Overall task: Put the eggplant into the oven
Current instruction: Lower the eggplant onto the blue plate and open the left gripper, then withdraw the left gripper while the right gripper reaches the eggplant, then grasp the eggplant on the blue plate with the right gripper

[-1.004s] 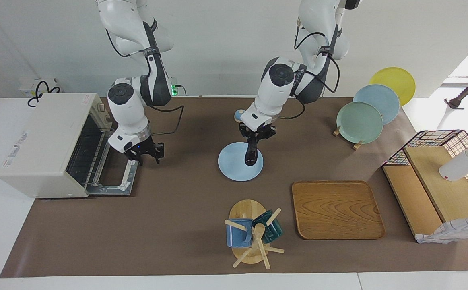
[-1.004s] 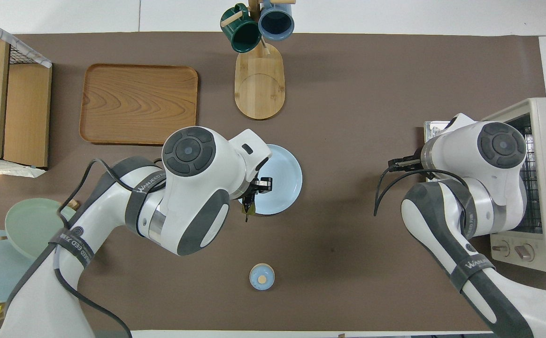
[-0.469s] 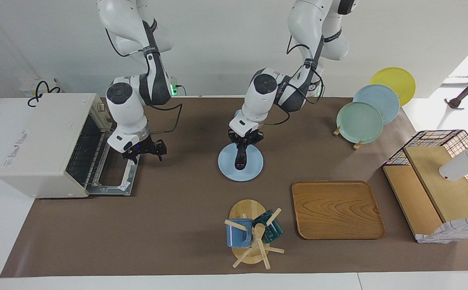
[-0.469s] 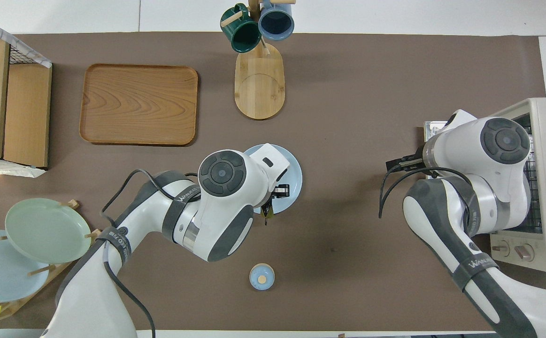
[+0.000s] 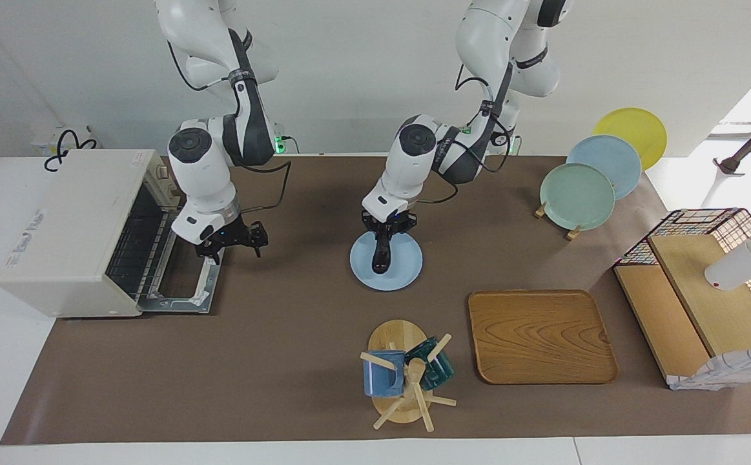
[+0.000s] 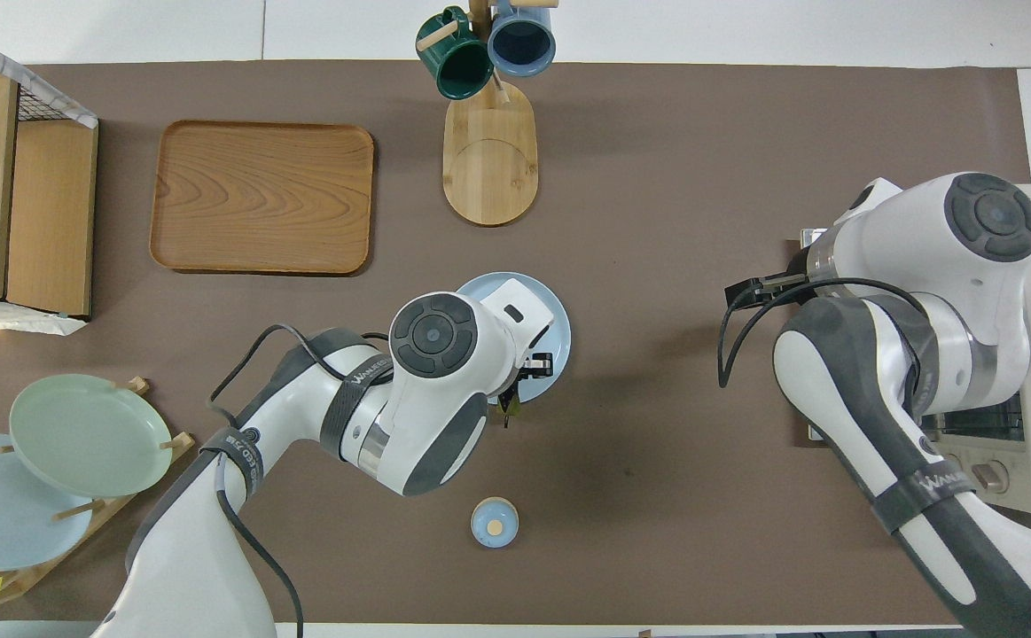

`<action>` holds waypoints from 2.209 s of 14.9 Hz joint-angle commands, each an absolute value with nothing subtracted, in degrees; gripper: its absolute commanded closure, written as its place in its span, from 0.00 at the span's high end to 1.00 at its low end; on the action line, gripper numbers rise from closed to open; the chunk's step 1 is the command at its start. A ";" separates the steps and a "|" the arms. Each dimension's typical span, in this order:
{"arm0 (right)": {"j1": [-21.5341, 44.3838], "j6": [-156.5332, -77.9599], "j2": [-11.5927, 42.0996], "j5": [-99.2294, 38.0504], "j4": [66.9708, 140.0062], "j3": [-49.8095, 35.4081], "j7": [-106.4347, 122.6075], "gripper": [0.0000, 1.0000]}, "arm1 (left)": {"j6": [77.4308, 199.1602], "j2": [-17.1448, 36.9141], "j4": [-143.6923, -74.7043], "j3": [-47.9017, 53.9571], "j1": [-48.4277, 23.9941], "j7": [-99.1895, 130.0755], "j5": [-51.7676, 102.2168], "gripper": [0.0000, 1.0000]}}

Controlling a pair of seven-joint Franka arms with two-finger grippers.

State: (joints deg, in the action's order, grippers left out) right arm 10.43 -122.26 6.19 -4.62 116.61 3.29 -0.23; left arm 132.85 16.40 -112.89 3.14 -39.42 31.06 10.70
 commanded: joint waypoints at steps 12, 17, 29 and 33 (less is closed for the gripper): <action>31.00 -121.46 12.29 -5.36 103.48 3.25 -20.11 1.00 | 98.36 5.72 -96.42 1.85 -7.49 3.89 9.59 1.00; 43.14 -118.73 34.43 2.53 78.08 3.16 -37.59 1.00 | 93.26 2.29 -97.12 1.85 -3.08 -2.11 6.94 1.00; 47.11 -130.96 33.49 4.75 92.19 3.08 -38.94 0.34 | 88.51 -1.58 -96.42 1.85 -3.52 -1.93 0.97 1.00; 47.28 -129.21 33.40 4.83 91.76 3.08 -38.94 0.00 | 84.99 -0.79 -91.67 4.03 -0.54 -1.85 0.88 1.00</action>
State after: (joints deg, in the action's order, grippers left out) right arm 47.08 -129.45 35.05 3.82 89.78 3.16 -38.53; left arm 87.51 -1.04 -93.84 1.91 -3.21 -1.34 2.14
